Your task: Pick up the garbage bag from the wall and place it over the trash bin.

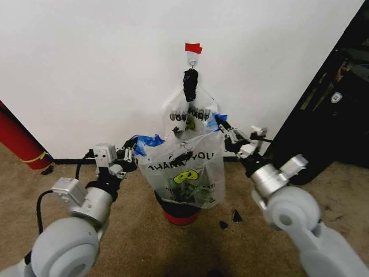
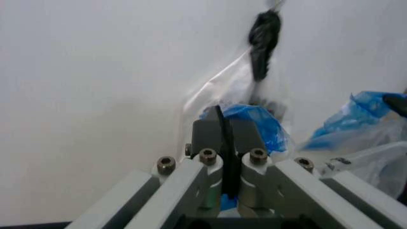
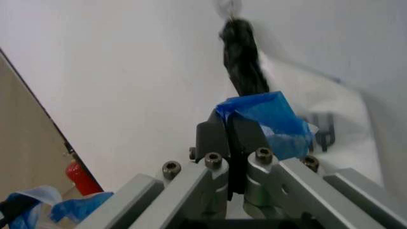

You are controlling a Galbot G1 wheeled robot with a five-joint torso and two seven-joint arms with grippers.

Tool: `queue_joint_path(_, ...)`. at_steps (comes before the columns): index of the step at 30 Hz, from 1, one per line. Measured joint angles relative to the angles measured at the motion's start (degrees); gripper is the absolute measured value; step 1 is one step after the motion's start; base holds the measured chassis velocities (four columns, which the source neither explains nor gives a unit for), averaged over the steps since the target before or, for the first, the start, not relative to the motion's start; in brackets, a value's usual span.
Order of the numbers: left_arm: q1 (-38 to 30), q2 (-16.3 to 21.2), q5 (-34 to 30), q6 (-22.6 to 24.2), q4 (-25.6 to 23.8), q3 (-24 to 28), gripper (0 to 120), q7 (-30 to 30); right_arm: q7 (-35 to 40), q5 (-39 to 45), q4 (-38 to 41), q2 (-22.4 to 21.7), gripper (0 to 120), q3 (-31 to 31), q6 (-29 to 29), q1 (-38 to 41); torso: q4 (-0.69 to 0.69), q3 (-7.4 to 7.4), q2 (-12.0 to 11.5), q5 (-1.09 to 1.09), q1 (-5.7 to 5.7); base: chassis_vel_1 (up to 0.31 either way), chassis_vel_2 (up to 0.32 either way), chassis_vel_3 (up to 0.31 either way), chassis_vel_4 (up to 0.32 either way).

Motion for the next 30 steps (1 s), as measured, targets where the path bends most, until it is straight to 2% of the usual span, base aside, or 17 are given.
queue_joint_path(3, -0.9, -1.8, 3.8, -1.9, 0.0, 3.2, 0, 1.0, 0.5, -0.8, -4.1, 3.0, 0, -3.6, 0.6, 2.9, 0.01, 0.0, 0.0, 0.0, 0.0, 0.0, 0.0, 0.0, 0.0)
queue_joint_path(5, -1.1, -1.9, 4.1, -2.0, 0.0, 3.5, 0, 1.1, 0.6, -0.9, -4.5, 3.2, 0, -3.8, 0.7, 3.1, 0.01, 0.0, 0.0, 0.0, 0.0, 0.0, 0.0, 0.0, 0.0)
queue_joint_path(7, -2.7, -3.6, 6.4, -3.7, 2.6, 6.2, 0, 1.9, 0.7, -2.0, -8.5, 6.2, 0, -6.6, 1.8, 4.3, -0.01, 0.0, 0.0, 0.0, 0.0, 0.0, 0.0, 0.0, 0.0)
queue_joint_path(11, -2.4, -4.6, 7.1, -4.5, 4.9, 7.9, 0, 2.0, 0.3, -5.0, -10.6, 8.1, 0, -8.1, 2.5, 2.8, 0.0, 0.0, 0.0, 0.01, 0.0, 0.0, 0.0, 0.0, 0.0)
queue_joint_path(14, -1.8, -5.4, 7.3, -4.7, 5.8, 8.8, 0, 1.9, -0.1, -7.1, -11.7, 8.4, 0, -8.8, 3.0, 1.6, 0.01, 0.0, 0.0, 0.01, 0.0, 0.0, 0.0, 0.0, 0.0)
queue_joint_path(20, 0.0, -9.4, 7.6, -4.8, 10.3, 12.2, 0, 0.6, -0.3, -12.6, -14.0, 7.9, 0, -9.5, 4.0, -3.2, -0.01, 0.0, 0.0, 0.01, 0.0, 0.0, 0.0, 0.0, 0.0)
queue_joint_path(24, 1.0, -10.0, 8.1, -4.9, 12.7, 12.7, 0, 0.5, 0.5, -14.1, -14.6, 7.7, 0, -9.1, 3.8, -6.1, -0.01, -0.01, 0.0, 0.01, -0.01, 0.0, 0.0, 0.0, 0.0)
queue_joint_path(27, 2.0, -10.0, 8.7, -4.9, 13.0, 12.7, 0, 0.5, 0.9, -14.8, -14.6, 7.8, 0, -8.9, 3.7, -8.6, -0.01, -0.01, 0.0, 0.01, -0.01, 0.0, 0.0, 0.0, 0.0)
queue_joint_path(30, 4.7, -9.6, 9.5, -4.8, 10.2, 12.1, 0, 0.2, 1.7, -13.2, -11.5, 8.1, 0, -7.8, 2.9, -11.6, -0.01, -0.01, 0.0, 0.01, -0.01, 0.0, 0.0, 0.0, 0.0)
